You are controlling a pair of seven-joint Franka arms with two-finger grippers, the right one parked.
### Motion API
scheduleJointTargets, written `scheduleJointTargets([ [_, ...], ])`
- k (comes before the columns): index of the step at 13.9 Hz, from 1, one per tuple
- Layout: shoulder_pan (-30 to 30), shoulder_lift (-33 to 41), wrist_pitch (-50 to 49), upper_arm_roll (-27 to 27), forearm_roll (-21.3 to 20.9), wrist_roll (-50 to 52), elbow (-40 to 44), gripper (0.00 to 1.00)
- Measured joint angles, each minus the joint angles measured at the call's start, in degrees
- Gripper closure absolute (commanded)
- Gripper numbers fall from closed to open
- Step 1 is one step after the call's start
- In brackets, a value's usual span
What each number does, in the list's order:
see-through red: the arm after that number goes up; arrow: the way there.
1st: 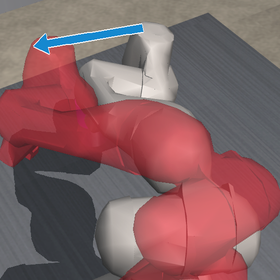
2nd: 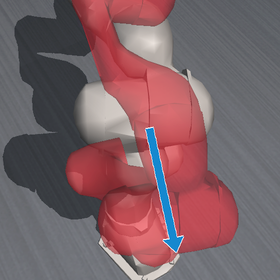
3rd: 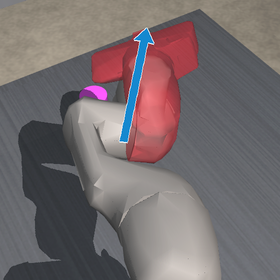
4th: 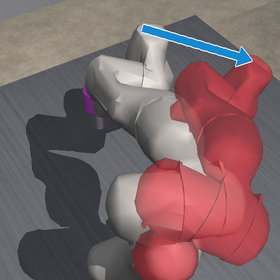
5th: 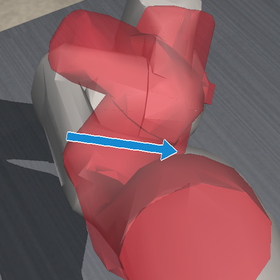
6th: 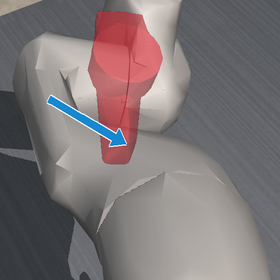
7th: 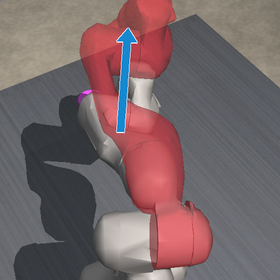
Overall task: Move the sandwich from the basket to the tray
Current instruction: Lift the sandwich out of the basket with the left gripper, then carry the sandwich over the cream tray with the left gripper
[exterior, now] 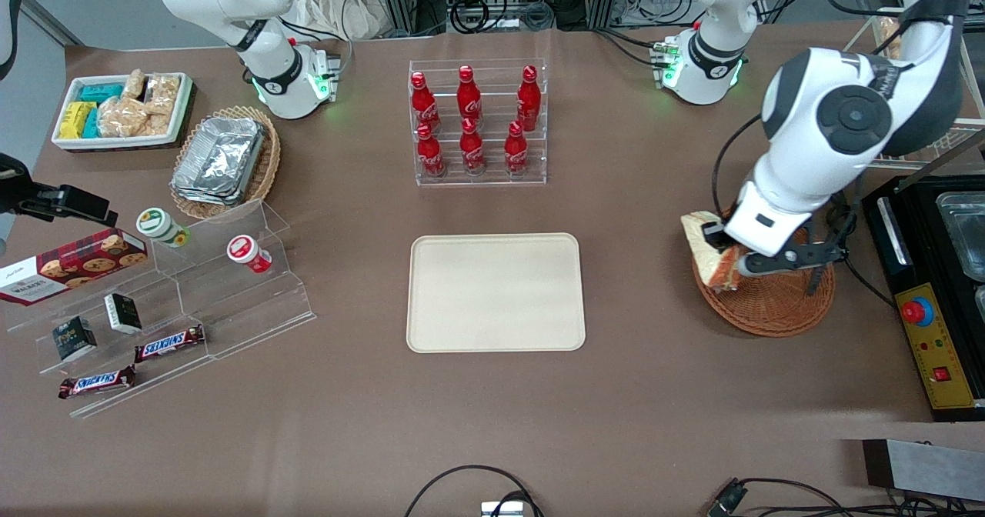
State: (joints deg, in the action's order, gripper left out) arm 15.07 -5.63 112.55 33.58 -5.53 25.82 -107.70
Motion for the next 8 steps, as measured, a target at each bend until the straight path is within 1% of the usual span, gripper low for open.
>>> scheduleJointTargets([
  [4,-0.03,-1.22,-0.01,5.28,-0.08,0.49,1.80,0.93],
  [5,-0.04,-1.50,0.01,6.47,-0.38,0.52,1.98,0.91],
  [6,-0.03,-1.97,0.02,7.68,-1.41,0.72,2.23,0.90],
  [8,-0.03,-4.38,0.02,10.45,-4.96,4.06,3.61,0.90],
])
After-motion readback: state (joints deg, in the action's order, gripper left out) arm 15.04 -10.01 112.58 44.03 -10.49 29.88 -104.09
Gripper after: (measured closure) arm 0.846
